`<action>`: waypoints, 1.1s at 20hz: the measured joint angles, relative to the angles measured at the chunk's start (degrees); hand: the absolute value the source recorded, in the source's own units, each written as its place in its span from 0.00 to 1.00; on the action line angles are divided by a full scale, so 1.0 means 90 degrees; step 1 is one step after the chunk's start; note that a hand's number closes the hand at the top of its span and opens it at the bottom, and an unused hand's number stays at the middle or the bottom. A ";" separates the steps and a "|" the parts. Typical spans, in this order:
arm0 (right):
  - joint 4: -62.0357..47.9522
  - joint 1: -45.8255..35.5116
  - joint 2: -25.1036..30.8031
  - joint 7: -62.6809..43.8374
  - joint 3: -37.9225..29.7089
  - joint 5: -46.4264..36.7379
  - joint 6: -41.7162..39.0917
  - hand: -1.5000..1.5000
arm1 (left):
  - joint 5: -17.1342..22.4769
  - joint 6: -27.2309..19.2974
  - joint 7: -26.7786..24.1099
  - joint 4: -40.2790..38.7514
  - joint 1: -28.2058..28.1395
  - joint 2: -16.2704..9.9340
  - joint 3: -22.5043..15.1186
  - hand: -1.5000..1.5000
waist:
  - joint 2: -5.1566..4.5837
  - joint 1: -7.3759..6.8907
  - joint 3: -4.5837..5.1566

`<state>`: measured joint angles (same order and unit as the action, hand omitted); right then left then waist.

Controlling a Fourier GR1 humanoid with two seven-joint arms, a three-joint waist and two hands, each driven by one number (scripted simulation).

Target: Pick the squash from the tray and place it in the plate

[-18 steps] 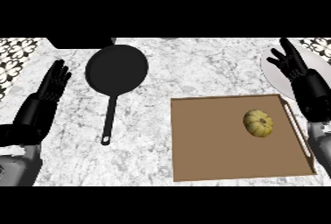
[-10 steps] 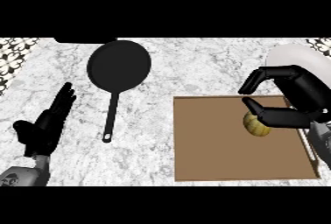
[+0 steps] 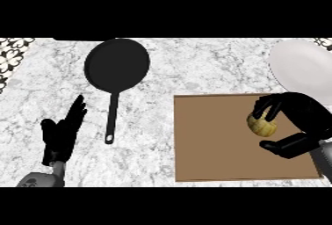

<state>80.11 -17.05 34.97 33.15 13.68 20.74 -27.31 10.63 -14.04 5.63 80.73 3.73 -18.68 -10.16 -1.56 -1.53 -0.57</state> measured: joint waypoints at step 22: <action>-0.1286 -0.1554 0.2082 0.2072 0.1505 -0.4139 0.0794 0.00 | -0.0421 -0.0369 0.0501 -0.0002 0.0097 0.0360 -0.0245 0.50 | 0.0126 -0.0034 0.0058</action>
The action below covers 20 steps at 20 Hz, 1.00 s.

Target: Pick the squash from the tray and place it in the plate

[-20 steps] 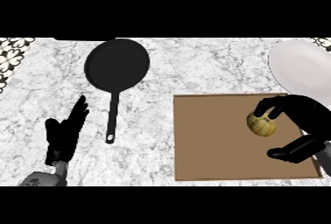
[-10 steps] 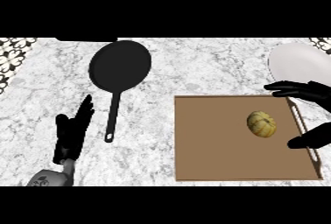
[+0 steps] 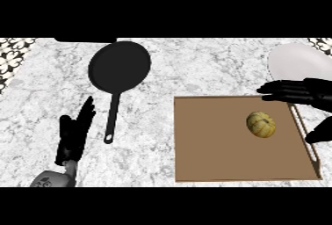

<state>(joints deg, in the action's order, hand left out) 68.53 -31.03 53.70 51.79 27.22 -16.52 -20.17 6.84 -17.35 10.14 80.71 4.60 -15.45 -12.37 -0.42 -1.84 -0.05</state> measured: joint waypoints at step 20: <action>-0.1317 -0.0735 -0.0920 0.0241 0.0943 -0.1633 0.0382 0.00 | -0.0211 0.0156 0.0186 0.0150 -0.0059 0.0076 0.0289 0.50 | 0.0034 0.0127 0.0004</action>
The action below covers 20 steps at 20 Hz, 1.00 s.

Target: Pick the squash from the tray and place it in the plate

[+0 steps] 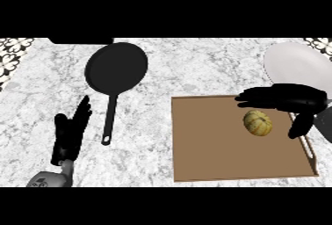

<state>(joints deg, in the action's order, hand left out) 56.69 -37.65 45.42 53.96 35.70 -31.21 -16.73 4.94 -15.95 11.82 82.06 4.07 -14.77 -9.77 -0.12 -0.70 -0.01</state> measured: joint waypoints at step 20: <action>-0.0796 -0.0066 -0.0776 0.0366 -0.0129 -0.0760 0.0584 1.00 | -0.0276 0.0149 0.0079 0.0164 -0.0151 0.0167 0.0213 0.50 | 0.0017 0.0013 0.0018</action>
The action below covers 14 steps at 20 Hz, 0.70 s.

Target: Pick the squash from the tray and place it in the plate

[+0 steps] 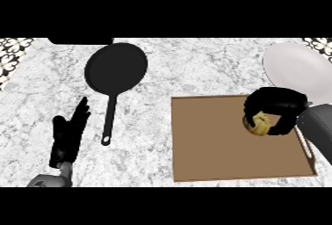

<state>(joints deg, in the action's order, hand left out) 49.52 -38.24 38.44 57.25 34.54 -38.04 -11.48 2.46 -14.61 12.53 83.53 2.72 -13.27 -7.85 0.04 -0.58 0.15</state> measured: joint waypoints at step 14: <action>-0.1366 0.0329 -0.0024 -0.0083 -0.1494 0.0268 0.0931 1.00 | -0.0029 0.0170 -0.0162 -0.0066 -0.0062 0.0130 0.0158 0.50 | -0.0015 0.0011 -0.0008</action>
<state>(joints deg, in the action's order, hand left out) 37.23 -35.28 38.22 56.50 21.10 -35.63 -3.10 2.20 -13.08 11.07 82.94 2.17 -12.10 -6.43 -0.09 -0.48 0.09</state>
